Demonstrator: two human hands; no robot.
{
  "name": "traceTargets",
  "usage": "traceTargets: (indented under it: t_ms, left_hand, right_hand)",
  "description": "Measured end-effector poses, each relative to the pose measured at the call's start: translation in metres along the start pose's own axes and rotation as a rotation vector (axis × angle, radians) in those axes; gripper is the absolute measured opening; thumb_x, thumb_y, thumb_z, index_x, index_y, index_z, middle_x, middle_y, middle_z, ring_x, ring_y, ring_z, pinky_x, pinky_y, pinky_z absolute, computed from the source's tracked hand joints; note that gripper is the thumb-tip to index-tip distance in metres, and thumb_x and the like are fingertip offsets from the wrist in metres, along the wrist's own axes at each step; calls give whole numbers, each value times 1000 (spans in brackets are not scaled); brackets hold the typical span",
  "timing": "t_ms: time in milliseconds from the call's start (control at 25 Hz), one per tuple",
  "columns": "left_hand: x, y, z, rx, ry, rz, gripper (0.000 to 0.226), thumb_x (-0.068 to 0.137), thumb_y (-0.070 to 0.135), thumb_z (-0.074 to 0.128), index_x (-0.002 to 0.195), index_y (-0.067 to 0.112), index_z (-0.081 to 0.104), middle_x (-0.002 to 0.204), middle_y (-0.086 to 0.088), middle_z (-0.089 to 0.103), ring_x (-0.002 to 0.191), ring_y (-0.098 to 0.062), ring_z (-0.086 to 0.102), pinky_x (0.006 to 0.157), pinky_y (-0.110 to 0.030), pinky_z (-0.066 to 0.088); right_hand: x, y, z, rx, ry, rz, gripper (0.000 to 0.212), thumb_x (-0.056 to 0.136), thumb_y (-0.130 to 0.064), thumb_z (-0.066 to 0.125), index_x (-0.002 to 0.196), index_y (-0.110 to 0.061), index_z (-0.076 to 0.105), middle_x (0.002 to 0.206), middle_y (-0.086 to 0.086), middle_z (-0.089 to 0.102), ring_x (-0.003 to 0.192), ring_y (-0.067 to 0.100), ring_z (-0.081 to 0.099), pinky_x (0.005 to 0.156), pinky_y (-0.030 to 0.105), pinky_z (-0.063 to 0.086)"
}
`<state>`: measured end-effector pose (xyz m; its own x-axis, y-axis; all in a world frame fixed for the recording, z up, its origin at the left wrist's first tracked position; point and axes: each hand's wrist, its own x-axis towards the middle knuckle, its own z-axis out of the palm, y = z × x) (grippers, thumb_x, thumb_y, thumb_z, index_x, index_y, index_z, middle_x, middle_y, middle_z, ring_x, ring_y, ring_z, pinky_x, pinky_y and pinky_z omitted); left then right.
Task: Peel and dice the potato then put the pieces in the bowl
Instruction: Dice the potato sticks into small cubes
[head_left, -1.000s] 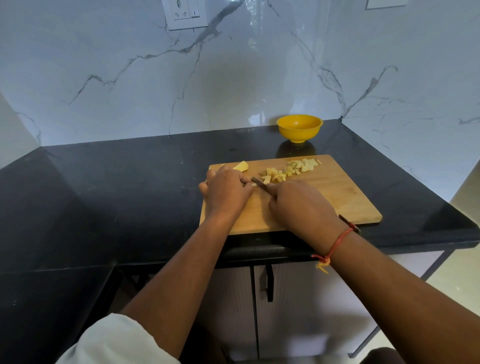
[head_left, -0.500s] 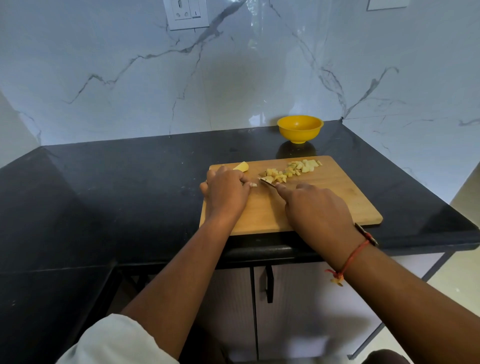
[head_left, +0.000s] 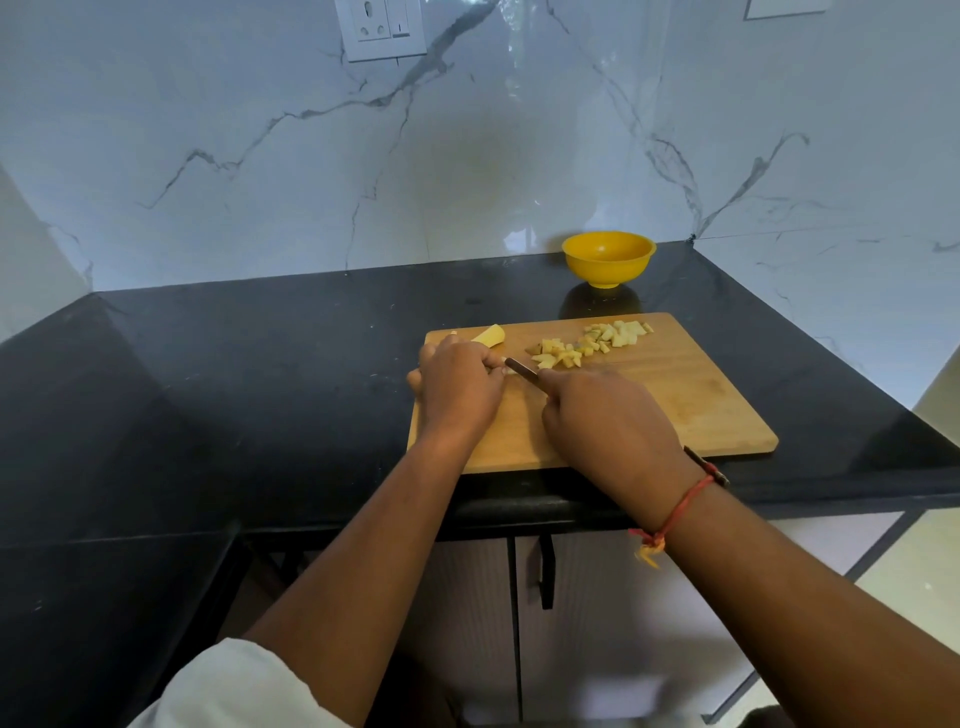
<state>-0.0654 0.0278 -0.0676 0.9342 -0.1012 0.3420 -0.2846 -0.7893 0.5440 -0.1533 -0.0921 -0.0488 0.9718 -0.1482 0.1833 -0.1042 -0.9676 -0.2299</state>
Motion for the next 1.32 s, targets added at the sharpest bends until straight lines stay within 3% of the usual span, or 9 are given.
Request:
traceTargets:
  t_ms: [360,480,640,800,960,1160,1320]
  left_hand:
    - [1,3,2,7,28,-24,12,93,32,68,91,25,78,117,4,64,119,-20,46,87,-37,36]
    - [0,4,1,19,24,-20,12,93,32,68,91,26,77,119,4,63,119,-20,45,86,-35,33]
    - [0,2,1,22,31,-3,9,93,31,69,92,28,77,121,4,61,120,-21,44,88,-37,33]
    - [1,3,2,56,42,15,11,93,32,68,97,28,78,119,4,63,119,-21,45,86,-35,32]
    - [2,5,-1,118,10,66,11,92,32,69,99,33,78,118,9,63,121,-22,44,86,-35,31]
    - [12,7,-2,230,-31,233,14,94,35,64,96,35,78,106,12,68,111,-17,44,89,-38,30]
    - [22,14,6,128,-107,290,15,95,32,63,96,33,78,99,13,73,109,-15,53,98,-38,33]
  right_hand:
    - [5,-6,-6,-18,-144,30,52,101,-22,48,152,-32,39,108,3,61,96,20,62,87,39,57]
    - [-10,3,-15,-52,-115,-15,51,102,-23,48,150,-37,39,108,1,60,97,18,60,85,37,56]
    - [-21,13,-23,-130,-2,-29,51,103,-25,44,150,-45,37,112,1,61,96,20,60,70,34,50]
    - [-9,25,-17,26,238,-34,40,102,-33,41,139,-38,56,95,1,68,79,19,61,59,32,49]
    - [7,40,-1,303,222,54,37,100,-32,49,134,-33,63,84,-3,69,66,9,56,53,26,44]
    - [9,42,8,287,254,76,41,98,-35,47,138,-33,59,76,-9,60,65,9,56,51,27,43]
    - [8,42,10,275,273,87,42,98,-36,45,137,-31,59,81,-6,68,67,11,59,54,29,48]
